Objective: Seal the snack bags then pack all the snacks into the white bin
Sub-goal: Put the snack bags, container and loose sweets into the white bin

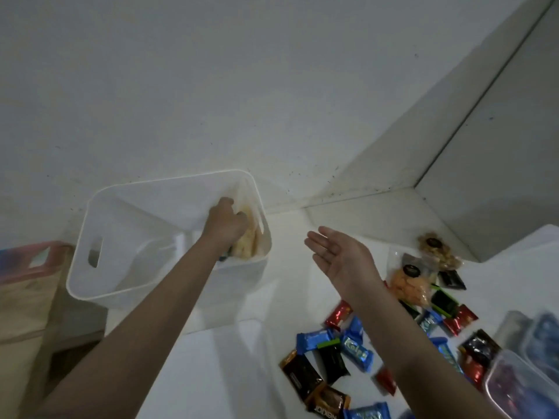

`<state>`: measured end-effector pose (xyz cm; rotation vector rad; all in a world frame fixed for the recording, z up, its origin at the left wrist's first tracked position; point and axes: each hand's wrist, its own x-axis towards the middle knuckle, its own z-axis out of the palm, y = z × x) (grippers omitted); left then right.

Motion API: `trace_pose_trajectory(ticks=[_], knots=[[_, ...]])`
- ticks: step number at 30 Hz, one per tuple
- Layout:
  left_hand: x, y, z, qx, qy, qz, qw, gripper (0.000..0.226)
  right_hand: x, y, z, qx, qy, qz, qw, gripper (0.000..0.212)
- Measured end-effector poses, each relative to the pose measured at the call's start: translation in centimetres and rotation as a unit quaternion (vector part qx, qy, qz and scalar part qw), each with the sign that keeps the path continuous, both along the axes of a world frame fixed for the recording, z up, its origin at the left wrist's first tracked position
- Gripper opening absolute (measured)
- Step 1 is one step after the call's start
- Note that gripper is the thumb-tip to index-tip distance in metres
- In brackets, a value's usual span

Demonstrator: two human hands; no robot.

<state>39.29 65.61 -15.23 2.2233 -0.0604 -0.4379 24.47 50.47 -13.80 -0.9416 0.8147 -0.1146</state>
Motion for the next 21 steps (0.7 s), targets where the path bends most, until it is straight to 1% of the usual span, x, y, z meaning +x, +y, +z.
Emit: trace_pose_trajectory(ticks=[1,3,4,6,8,10,12,14,17,19,21], knots=[[-1.4,-1.1,0.7,-0.014,-0.052,0.014,0.998,0.048,-1.2,-1.5,-0.6,-0.012,0.018,-0.024,0.999,0.02],[-4.2,-3.5,1.6,-0.037,-0.144,0.013,0.989,0.045,-3.2,-4.5,-1.9,-0.052,0.057,-0.077,0.994,0.021],[-5.6,-5.0,1.8,-0.05,-0.172,-0.002,0.984,0.042,-4.1,-6.1,-2.9,-0.07,0.075,-0.1,0.99,0.022],[-8.1,-8.3,1.7,-0.071,-0.192,-0.048,0.978,0.038,-5.6,-9.6,-4.7,-0.098,0.113,-0.141,0.979,0.027],[-10.1,-11.8,0.8,-0.076,-0.17,-0.087,0.979,0.037,-7.2,-13.3,-6.2,-0.154,0.148,-0.179,0.96,0.031],[-11.9,-15.4,-1.0,-0.062,-0.127,-0.116,0.983,0.04,-8.5,-17.1,-7.4,-0.212,0.187,-0.197,0.939,0.026],[-13.6,-19.1,-3.2,-0.028,-0.092,-0.139,0.986,0.046,-9.3,-21.2,-8.7,-0.259,0.204,-0.192,0.924,0.026],[-15.5,-22.9,-5.5,0.016,-0.051,-0.162,0.985,0.057,-9.3,-25.4,-10.0,-0.323,0.241,-0.16,0.901,0.03],[-18.0,-28.6,-8.6,0.08,0.027,-0.199,0.976,0.079,-8.3,-31.3,-12.1,-0.407,0.281,-0.088,0.865,0.036],[-19.1,-32.0,-10.3,0.141,0.07,-0.205,0.966,0.101,-7.1,-34.2,-13.4,-0.451,0.284,-0.023,0.846,0.04],[-19.8,-34.8,-11.7,0.202,0.102,-0.213,0.951,0.126,-6.0,-36.3,-14.3,-0.475,0.279,0.041,0.834,0.045]])
